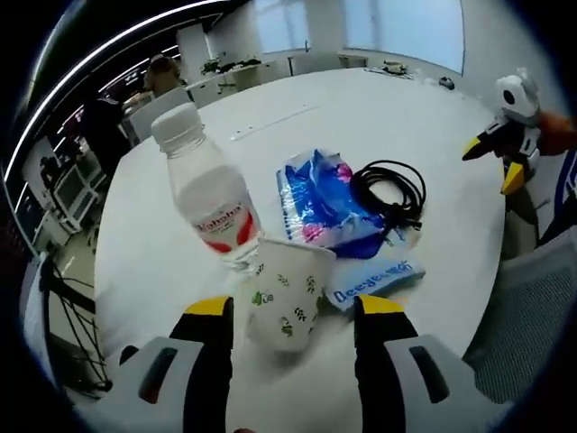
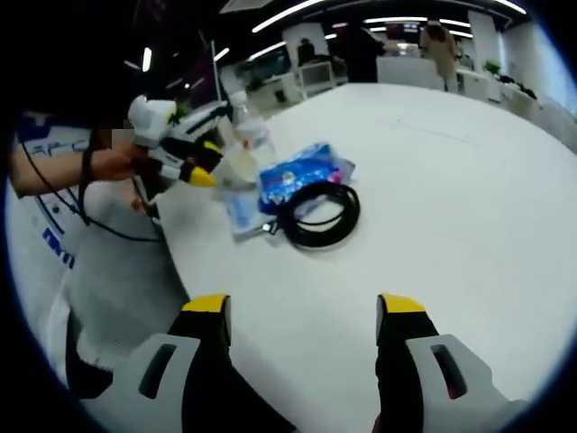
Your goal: Arrange the tabletop items into an orderly group along one side of the table until the central work area is clear of visible clutter.
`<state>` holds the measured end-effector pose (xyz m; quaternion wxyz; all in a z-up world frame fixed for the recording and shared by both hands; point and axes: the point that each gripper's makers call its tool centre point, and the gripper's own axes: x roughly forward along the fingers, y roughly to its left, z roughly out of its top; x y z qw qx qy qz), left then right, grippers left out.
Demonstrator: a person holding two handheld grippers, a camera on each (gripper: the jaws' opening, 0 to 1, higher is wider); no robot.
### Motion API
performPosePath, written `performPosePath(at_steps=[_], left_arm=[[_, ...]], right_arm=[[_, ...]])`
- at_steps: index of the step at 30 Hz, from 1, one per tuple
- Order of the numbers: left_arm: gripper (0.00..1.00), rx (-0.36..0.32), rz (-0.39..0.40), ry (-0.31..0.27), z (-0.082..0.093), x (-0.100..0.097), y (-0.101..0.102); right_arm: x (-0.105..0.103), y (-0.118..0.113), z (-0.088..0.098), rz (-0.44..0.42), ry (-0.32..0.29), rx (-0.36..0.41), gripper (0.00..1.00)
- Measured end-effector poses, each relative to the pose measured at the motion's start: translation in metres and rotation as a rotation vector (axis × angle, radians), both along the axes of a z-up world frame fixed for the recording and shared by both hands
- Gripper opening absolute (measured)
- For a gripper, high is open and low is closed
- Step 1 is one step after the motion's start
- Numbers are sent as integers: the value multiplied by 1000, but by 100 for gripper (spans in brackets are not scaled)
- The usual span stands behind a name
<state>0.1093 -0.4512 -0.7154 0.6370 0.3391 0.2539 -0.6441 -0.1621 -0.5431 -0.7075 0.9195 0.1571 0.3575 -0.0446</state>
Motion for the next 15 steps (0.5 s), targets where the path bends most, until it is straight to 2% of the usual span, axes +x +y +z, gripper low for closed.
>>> performPosePath(at_steps=[3,10,15], left_arm=[[54,15,9,42,-9,-1,1],[54,33,-9,51,-21,-2,-2],[54,22,-6,66,-21,-3,-5]], right_arm=[[1,1,1,-2,-1,0,64],[1,1,4,-3,-4,-6,64],[-2,-1,4,-4,0,-10,64]])
